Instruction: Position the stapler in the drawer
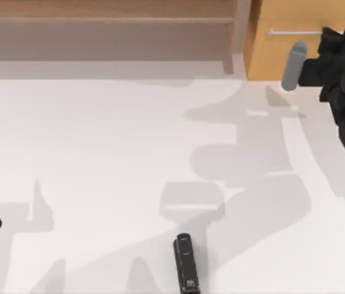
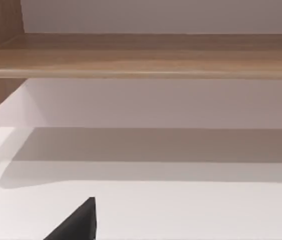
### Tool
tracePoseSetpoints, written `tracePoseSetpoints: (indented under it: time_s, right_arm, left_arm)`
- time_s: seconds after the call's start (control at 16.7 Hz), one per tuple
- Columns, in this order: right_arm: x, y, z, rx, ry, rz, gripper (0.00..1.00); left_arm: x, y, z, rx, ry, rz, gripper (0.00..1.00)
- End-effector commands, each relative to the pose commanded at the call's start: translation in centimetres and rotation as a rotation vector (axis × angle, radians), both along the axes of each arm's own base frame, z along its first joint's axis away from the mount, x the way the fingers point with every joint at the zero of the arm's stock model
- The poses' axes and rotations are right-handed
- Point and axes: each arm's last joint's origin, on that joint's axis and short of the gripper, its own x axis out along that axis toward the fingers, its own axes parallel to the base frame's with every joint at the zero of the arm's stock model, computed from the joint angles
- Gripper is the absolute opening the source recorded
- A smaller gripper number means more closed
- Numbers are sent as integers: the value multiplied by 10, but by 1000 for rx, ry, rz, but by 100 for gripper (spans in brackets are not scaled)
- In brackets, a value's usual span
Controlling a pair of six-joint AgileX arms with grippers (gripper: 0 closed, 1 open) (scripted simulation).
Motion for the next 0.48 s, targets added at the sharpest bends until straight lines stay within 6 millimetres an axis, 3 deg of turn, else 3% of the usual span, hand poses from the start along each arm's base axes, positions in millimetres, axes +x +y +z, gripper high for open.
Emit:
tracePoseSetpoints:
  time_s: [0.24,0.48]
  right_arm:
    - [-9,2,2,4,-4,4,0]
    - [-45,1,-4,1,21,-2,0]
  left_arm:
    - [0,0,0,0,0,0,100]
    - [0,0,0,0,0,0,100]
